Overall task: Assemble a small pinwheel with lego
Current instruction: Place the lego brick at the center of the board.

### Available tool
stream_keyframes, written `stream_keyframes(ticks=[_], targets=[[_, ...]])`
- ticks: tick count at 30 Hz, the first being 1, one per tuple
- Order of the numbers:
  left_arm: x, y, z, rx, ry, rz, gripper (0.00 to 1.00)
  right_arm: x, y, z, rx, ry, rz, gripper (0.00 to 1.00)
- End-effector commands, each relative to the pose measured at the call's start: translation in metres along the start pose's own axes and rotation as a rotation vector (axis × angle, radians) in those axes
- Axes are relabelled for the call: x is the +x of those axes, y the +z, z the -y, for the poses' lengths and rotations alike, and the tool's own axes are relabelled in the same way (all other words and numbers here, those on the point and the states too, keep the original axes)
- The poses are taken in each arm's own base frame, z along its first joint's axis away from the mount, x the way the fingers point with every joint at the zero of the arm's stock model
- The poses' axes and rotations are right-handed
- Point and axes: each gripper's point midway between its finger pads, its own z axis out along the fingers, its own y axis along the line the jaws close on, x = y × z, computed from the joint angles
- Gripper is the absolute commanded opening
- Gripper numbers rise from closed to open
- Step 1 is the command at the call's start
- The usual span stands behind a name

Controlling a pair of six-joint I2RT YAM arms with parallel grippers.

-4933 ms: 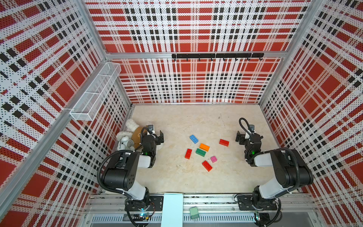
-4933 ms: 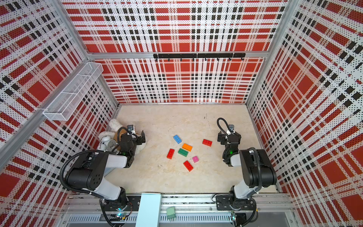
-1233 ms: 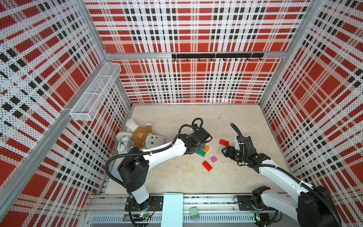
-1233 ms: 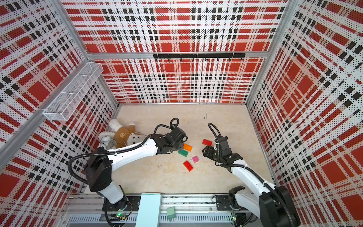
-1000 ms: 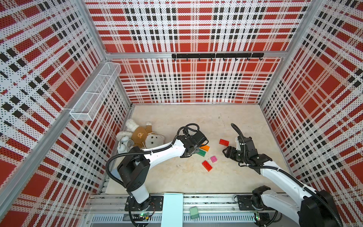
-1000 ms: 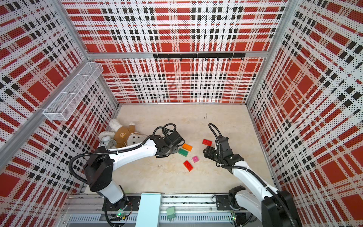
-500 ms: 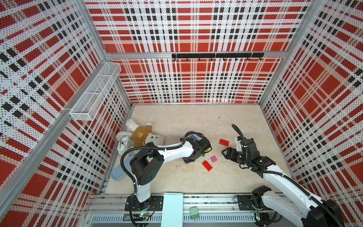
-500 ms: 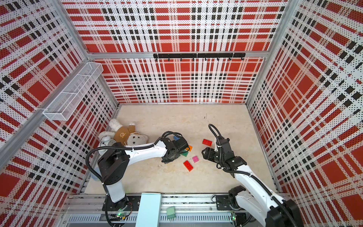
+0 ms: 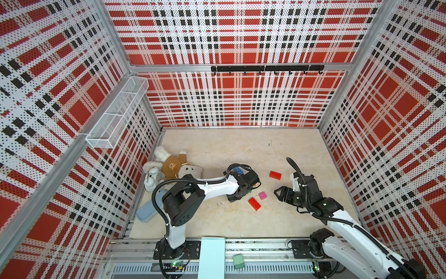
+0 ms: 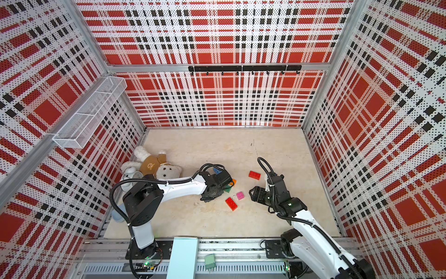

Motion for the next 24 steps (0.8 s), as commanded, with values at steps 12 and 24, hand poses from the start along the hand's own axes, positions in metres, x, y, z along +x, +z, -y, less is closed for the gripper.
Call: stream_keyframes(ticks=[12,24], targets=[[0.008,-0.007,0.016,0.077,0.132,-0.011,0.39,0.012,0.022,-0.013,0.001,-0.044,-0.045,0.71],[-0.007,-0.083,0.015,0.42,0.308,0.099,1.0,0.033,0.057,-0.044,-0.066,-0.099,-0.141,0.59]])
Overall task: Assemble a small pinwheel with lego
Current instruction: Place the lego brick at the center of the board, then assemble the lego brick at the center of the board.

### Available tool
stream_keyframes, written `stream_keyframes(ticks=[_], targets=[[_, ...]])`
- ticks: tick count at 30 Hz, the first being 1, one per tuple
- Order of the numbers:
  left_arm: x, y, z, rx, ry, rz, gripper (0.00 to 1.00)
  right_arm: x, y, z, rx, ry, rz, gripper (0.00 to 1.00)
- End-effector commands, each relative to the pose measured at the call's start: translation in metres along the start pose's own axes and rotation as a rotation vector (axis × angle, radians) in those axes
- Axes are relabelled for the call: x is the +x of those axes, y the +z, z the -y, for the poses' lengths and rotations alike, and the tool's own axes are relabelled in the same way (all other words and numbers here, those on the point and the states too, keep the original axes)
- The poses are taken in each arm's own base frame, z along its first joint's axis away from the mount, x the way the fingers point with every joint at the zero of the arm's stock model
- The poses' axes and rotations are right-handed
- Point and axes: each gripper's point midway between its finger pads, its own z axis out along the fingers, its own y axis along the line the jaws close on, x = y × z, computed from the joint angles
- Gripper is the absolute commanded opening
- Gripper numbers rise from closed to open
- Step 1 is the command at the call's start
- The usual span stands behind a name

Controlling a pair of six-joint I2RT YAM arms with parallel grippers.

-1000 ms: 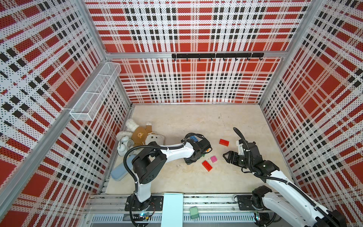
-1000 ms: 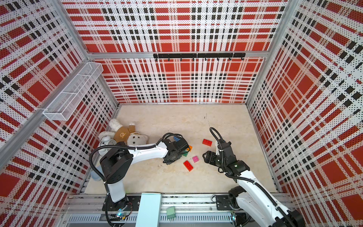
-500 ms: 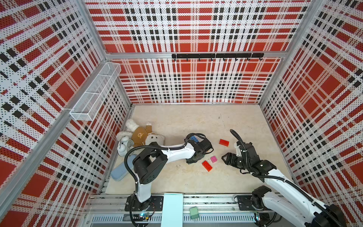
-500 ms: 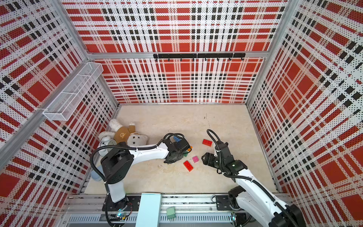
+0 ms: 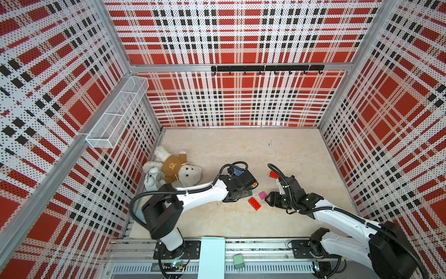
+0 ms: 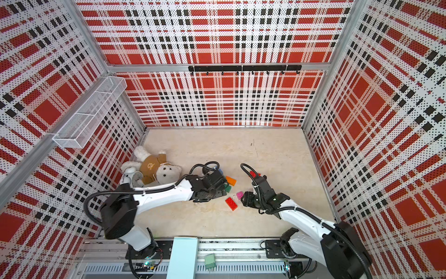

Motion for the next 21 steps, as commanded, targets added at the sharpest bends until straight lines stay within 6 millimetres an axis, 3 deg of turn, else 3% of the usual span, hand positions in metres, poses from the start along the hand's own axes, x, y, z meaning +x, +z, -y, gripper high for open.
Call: stream_keyframes(ticks=[1,7,11,16,21], targets=[[-0.01,-0.023,0.009,0.176,0.102,0.095,0.99,-0.018,0.004,-0.03,-0.087,-0.028,0.048,0.59],[-0.023,-0.048,-0.027,0.398,0.019,0.177,1.0,-0.017,0.022,-0.034,-0.095,-0.033,0.013,0.56],[-0.032,-0.055,-0.054,0.395,-0.01,0.206,0.99,-0.015,0.031,-0.041,-0.117,-0.037,-0.012,0.5],[-0.04,-0.051,-0.078,0.361,-0.063,0.204,0.99,-0.005,0.038,-0.065,-0.182,-0.064,-0.04,0.47],[-0.043,-0.04,-0.082,0.369,-0.098,0.176,0.99,0.005,0.049,-0.065,-0.188,-0.043,-0.071,0.46]])
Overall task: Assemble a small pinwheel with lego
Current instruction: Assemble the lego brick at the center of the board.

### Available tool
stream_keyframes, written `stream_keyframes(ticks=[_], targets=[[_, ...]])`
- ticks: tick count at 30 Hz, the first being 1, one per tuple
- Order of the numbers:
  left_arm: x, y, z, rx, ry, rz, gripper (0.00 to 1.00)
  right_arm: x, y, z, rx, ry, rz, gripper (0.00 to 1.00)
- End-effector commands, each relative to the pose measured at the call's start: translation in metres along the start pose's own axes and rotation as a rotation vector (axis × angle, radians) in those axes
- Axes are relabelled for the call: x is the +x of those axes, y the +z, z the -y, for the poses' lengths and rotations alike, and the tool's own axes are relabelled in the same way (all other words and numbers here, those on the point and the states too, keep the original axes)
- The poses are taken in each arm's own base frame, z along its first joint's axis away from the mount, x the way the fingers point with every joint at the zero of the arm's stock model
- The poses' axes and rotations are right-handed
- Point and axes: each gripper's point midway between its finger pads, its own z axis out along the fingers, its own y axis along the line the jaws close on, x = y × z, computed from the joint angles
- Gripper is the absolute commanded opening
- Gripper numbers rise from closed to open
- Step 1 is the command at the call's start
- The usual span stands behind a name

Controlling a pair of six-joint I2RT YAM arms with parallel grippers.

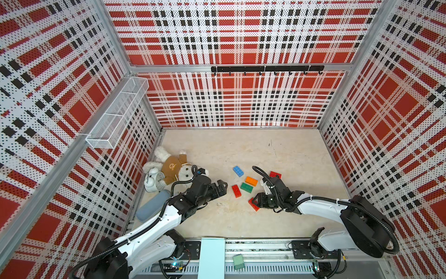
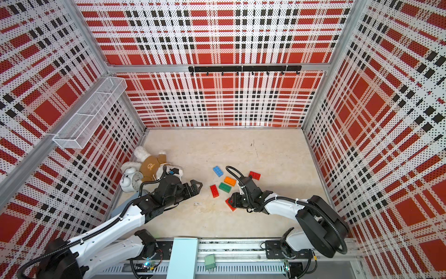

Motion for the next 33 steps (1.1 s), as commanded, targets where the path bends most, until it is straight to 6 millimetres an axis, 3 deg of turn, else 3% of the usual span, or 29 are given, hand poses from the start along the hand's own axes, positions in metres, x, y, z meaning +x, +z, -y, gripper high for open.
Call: stream_keyframes(ticks=[1,15,33], targets=[[0.003,0.006,0.001,0.029,0.0,-0.025,0.99,-0.01,0.005,-0.013,-0.051,0.013,0.03,0.45],[0.004,0.005,-0.014,-0.007,-0.017,-0.035,0.99,-0.002,0.015,-0.013,0.03,-0.027,-0.009,0.22],[-0.005,-0.006,-0.033,-0.039,-0.033,-0.016,0.99,-0.007,0.033,-0.034,0.084,-0.137,-0.066,0.13]])
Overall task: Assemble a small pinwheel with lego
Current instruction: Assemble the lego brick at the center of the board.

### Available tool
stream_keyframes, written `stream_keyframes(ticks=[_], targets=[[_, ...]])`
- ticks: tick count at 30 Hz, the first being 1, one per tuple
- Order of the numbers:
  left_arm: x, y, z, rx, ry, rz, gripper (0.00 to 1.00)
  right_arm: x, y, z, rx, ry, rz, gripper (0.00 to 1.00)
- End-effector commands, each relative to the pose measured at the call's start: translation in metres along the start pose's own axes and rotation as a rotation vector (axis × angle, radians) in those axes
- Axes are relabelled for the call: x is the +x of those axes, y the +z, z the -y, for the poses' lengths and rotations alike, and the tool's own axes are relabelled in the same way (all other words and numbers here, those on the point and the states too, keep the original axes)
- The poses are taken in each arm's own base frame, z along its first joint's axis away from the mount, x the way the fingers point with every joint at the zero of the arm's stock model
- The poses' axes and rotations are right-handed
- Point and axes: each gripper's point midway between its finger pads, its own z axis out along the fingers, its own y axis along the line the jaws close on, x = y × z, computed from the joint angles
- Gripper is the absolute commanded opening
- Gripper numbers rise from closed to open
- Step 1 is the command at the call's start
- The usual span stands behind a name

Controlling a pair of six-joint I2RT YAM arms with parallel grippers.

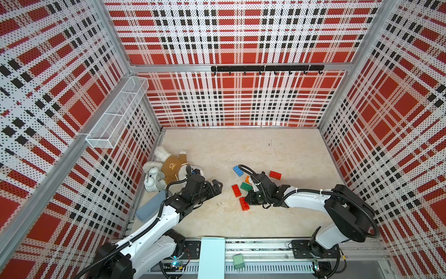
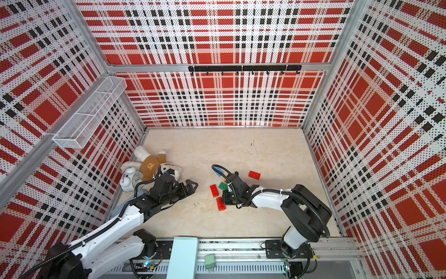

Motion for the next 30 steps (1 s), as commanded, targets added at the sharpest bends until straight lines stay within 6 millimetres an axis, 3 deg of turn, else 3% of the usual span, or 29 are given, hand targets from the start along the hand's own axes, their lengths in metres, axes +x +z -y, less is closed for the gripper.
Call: stream_keyframes(ticks=[1,17,24,26,30], targets=[[0.0,-0.003,-0.007,-0.009,0.006,0.001,1.0,0.002,0.004,0.005,0.061,-0.044,-0.029,0.13],[0.003,-0.001,-0.008,0.018,0.011,-0.026,1.0,-0.013,0.007,-0.013,0.049,-0.085,-0.038,0.21],[0.033,0.002,0.004,0.113,0.059,-0.146,0.98,-0.026,-0.015,-0.032,-0.021,-0.066,0.017,0.24],[0.049,0.004,0.006,0.132,0.08,-0.196,0.87,-0.027,-0.019,-0.021,-0.014,-0.032,0.023,0.2],[0.079,0.013,0.015,0.17,0.119,-0.287,0.53,-0.021,-0.019,0.002,-0.018,0.043,0.012,0.08]])
